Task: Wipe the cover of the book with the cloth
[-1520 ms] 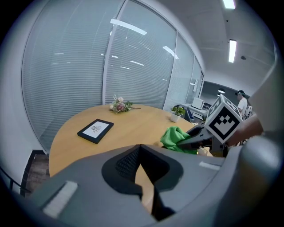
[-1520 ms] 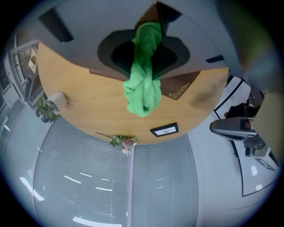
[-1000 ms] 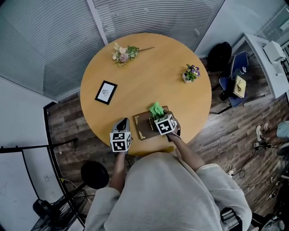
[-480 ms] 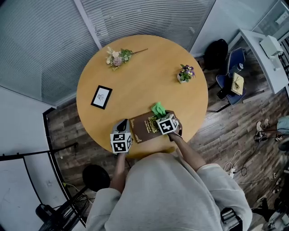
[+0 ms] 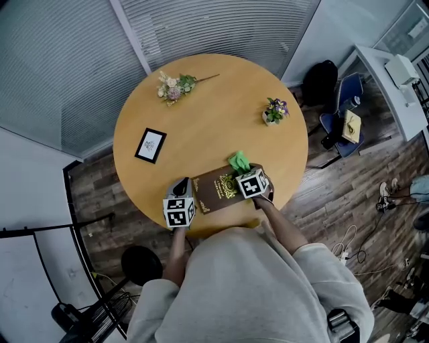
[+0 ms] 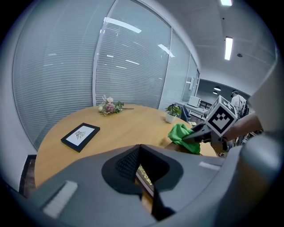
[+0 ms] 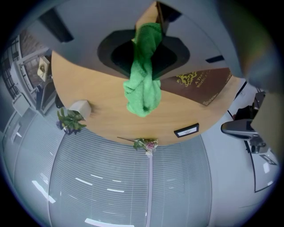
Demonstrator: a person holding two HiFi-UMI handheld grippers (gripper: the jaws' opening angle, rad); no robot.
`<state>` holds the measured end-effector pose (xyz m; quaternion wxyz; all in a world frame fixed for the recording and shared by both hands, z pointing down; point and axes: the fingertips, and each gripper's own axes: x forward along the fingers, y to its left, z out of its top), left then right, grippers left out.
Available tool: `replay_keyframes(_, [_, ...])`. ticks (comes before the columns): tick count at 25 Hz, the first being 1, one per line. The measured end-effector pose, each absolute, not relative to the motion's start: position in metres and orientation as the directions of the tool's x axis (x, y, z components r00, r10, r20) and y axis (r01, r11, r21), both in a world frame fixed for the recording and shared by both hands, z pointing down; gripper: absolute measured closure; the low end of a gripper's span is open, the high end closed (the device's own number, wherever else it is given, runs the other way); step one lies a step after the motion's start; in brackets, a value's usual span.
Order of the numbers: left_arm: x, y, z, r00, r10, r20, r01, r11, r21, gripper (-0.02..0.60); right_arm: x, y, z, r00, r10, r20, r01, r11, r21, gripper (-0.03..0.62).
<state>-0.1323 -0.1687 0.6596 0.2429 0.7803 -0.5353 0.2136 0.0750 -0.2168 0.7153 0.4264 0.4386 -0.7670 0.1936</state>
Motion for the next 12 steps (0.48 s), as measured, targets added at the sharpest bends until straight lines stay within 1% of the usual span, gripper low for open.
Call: replay_keyframes(12, [-0.155,-0.160,0.654,0.319,-0.746,0.584,-0.946,-0.293,0.142,0.572,0.105,-0.235,0.711,-0.177,-0.534,0.827,-0.866,0.483,0.127,0.496])
